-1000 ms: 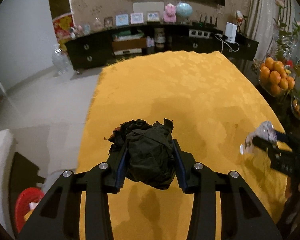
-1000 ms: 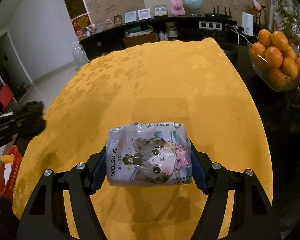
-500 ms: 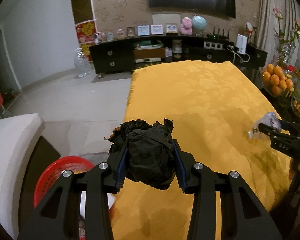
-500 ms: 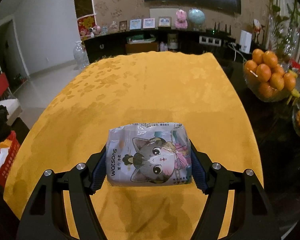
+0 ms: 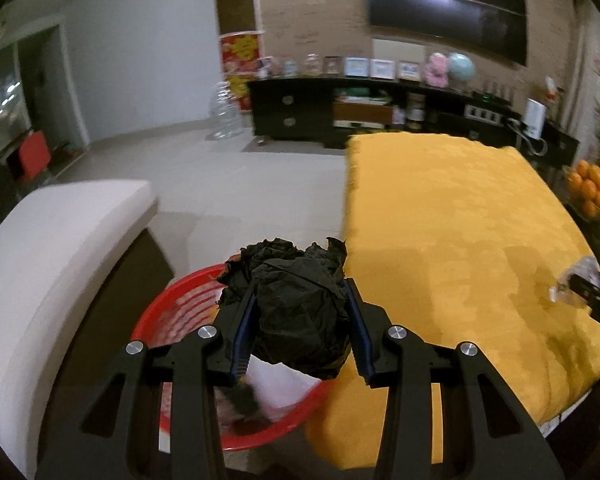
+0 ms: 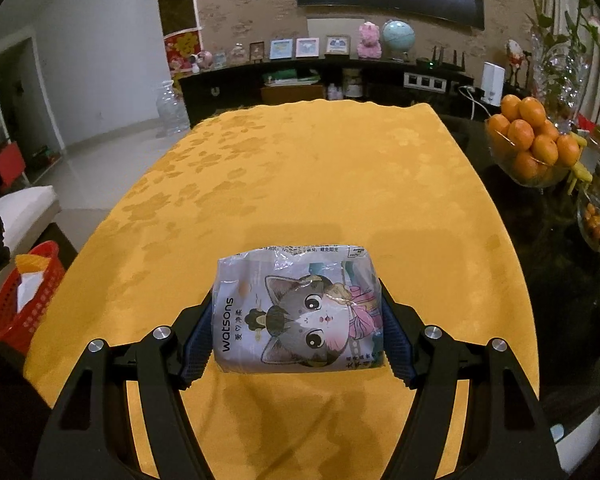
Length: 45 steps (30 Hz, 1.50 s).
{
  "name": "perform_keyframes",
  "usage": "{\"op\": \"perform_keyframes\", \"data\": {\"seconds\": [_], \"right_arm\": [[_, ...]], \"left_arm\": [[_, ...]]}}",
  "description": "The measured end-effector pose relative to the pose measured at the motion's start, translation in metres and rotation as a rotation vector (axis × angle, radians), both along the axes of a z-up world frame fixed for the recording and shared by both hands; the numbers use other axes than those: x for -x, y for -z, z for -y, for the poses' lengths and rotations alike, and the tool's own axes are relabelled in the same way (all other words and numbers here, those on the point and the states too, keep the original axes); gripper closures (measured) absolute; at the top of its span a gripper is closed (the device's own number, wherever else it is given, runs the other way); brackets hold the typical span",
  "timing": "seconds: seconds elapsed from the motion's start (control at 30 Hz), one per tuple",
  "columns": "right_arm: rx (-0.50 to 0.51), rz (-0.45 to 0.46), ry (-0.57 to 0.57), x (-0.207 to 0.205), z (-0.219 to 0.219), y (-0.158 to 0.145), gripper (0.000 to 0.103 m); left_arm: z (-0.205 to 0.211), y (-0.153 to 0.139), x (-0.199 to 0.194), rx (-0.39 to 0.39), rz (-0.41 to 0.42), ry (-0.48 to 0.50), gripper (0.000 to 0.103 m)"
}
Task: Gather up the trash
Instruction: 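Carry the black cloth and wipes pack over the red wastebasket and open both tools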
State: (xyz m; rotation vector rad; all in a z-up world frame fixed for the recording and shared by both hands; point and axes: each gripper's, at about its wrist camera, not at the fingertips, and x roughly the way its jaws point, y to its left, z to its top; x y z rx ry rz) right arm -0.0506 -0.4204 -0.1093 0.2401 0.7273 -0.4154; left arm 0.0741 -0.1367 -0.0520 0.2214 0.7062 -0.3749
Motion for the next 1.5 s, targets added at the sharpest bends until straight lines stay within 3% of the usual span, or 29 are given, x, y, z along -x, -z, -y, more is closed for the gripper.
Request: {"op": "perform_keyframes", "data": {"seconds": [0.2, 0.73, 1.03, 1.2, 1.5], "right_arm": [[-0.005, 0.003, -0.039, -0.007, -0.026, -0.006, 0.035], [-0.052, 0.054, -0.239, -0.066, -0.108, -0.045, 0.035], [-0.084, 0.046, -0.381, -0.107, -0.162, -0.050, 0.035], [-0.091, 0.048, -0.428, -0.122, -0.185, -0.052, 0.035], [-0.107, 0.024, -0.468, -0.137, -0.205, -0.043, 0.035]], "left_arm": [[-0.038, -0.001, -0.014, -0.003, 0.003, -0.094, 0.064], [-0.085, 0.004, -0.023, 0.026, 0.006, -0.199, 0.064], [-0.095, 0.019, -0.041, 0.058, -0.058, -0.245, 0.064], [-0.088, 0.024, -0.042, 0.030, -0.047, -0.230, 0.064], [-0.087, 0.036, -0.058, 0.042, -0.112, -0.240, 0.061]]}}
